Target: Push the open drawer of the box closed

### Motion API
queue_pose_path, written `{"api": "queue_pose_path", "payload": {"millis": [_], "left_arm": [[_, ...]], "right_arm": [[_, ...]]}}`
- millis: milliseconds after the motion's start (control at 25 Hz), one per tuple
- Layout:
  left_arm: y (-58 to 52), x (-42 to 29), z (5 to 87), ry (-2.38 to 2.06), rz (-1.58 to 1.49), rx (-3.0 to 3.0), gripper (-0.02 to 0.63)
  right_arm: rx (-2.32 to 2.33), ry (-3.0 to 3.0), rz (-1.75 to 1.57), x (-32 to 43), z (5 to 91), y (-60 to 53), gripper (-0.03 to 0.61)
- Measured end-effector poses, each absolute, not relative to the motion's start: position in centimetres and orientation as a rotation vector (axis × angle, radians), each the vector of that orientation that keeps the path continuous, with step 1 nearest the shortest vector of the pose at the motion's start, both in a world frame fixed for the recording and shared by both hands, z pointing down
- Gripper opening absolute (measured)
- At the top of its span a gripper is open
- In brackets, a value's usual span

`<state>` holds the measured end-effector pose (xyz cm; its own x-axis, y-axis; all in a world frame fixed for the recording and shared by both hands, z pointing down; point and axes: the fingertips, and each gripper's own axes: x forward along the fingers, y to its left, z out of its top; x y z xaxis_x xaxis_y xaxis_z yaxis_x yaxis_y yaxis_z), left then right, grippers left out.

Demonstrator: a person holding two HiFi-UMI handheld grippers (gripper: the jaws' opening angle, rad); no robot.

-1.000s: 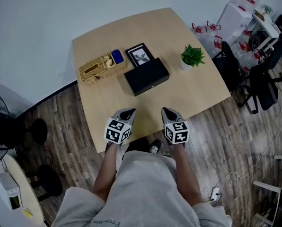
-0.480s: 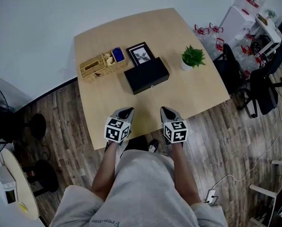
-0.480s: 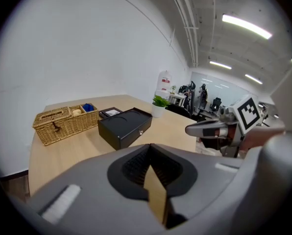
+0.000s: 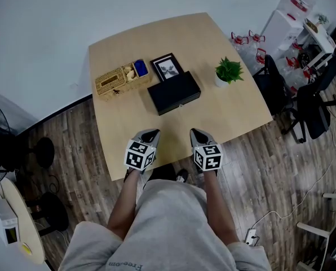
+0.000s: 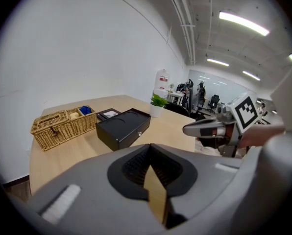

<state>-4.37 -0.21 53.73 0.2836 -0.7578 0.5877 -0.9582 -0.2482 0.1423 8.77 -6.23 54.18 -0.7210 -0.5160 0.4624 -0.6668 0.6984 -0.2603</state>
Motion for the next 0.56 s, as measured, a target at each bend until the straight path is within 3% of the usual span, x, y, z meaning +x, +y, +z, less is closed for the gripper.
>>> {"api": "queue_pose_path", "payload": {"millis": [560], "left_arm": [[-1.11,-4.44,52.98,-1.514,0.587,2.131,0.052]], "right_arm": [[0.933,-2.553,0.595,8.47,53.82,-6.91,0.002]]}}
